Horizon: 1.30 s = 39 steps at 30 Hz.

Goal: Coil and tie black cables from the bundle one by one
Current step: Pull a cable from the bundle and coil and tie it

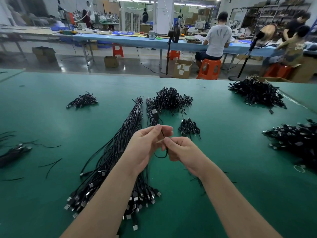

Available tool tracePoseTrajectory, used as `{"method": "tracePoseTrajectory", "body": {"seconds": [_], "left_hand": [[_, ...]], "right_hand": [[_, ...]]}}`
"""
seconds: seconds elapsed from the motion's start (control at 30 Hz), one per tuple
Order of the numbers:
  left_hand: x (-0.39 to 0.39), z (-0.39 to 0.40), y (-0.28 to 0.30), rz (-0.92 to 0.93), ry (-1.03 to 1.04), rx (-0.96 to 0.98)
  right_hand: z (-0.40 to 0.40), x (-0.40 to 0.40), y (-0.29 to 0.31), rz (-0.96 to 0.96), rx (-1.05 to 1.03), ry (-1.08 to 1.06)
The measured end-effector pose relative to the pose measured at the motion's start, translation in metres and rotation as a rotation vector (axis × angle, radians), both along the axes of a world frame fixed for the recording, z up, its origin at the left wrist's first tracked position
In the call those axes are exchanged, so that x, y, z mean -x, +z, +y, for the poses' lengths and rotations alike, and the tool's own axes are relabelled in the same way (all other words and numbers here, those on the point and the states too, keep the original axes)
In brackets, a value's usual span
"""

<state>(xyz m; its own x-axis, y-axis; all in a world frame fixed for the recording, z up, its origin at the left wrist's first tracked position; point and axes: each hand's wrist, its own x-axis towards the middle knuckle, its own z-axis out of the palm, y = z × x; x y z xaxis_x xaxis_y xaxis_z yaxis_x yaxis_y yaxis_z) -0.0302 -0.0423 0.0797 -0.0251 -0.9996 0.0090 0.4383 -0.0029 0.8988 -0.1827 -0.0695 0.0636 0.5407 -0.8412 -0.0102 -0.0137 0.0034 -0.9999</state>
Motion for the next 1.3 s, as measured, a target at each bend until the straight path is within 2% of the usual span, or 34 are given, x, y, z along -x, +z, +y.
{"method": "tracePoseTrajectory", "body": {"seconds": [0.13,0.23,0.4,0.57,0.67,0.83,0.93,1.03,1.13,1.2,1.3], "left_hand": [[0.008,0.005,0.001,-0.094,-0.005,0.022],[0.009,0.007,0.002,-0.012,0.021,0.054],[0.002,0.005,-0.002,0.133,-0.026,0.127],[0.004,0.021,-0.008,0.104,-0.123,0.127],[0.012,0.034,-0.014,0.008,-0.191,0.1],[0.024,0.047,-0.03,-0.172,-0.196,-0.038],[0.028,0.045,-0.039,-0.269,-0.138,-0.096],[0.032,0.042,-0.05,-0.423,-0.082,-0.088],[0.035,0.042,-0.059,-0.517,-0.058,-0.015],[0.037,0.044,-0.065,-0.532,-0.012,0.017],[0.039,0.045,-0.07,-0.532,0.134,-0.026]], "right_hand": [[0.0,0.002,0.0,-0.041,-0.036,-0.003],[0.002,0.005,-0.004,-0.038,-0.075,0.007],[0.005,0.009,-0.013,0.104,-0.164,0.036],[0.001,0.007,-0.024,0.0,-0.329,-0.013],[-0.003,0.002,-0.025,0.066,-0.256,-0.049],[-0.013,-0.006,-0.014,-0.081,-0.364,-0.304],[-0.015,-0.011,-0.012,-0.157,-0.415,-0.319],[-0.011,-0.012,-0.01,-0.099,-0.484,-0.294],[-0.008,-0.014,-0.01,-0.252,-0.605,-0.29],[-0.009,-0.011,-0.01,-0.322,-0.585,-0.275],[-0.011,-0.003,-0.009,-0.213,-0.43,-0.241]]}}
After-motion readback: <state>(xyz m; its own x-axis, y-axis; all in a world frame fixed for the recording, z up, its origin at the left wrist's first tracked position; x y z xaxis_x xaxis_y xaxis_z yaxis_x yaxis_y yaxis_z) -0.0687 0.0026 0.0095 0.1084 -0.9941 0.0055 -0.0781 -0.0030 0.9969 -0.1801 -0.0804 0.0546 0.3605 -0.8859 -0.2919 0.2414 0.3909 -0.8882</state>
